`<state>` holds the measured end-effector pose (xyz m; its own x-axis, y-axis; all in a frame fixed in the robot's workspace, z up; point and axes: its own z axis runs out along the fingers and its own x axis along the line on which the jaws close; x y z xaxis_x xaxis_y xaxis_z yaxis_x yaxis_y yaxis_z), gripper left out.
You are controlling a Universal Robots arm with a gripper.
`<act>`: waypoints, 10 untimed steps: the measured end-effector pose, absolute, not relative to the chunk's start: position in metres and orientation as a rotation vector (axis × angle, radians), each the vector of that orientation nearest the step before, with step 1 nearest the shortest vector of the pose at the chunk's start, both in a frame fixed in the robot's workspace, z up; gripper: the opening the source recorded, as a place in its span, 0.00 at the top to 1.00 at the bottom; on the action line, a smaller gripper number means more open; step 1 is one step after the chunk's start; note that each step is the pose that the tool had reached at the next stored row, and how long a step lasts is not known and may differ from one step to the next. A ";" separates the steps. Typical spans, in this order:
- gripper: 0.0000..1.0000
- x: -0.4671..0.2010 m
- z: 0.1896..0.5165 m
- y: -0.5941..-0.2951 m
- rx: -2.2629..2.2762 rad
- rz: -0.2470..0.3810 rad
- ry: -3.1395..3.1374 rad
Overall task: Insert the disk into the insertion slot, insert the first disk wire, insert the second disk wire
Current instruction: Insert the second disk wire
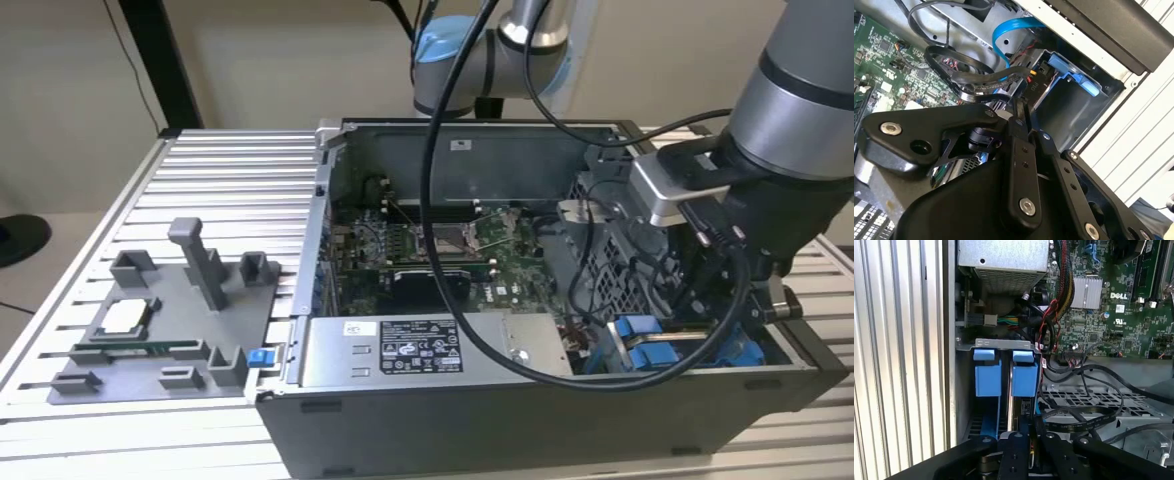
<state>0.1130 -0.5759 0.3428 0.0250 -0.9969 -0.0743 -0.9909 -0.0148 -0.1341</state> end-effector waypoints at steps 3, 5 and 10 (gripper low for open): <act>1.00 0.113 0.342 -0.576 -2.137 -0.061 2.094; 1.00 0.114 0.342 -0.576 -2.137 -0.061 2.094; 1.00 0.114 0.341 -0.576 -2.137 -0.061 2.094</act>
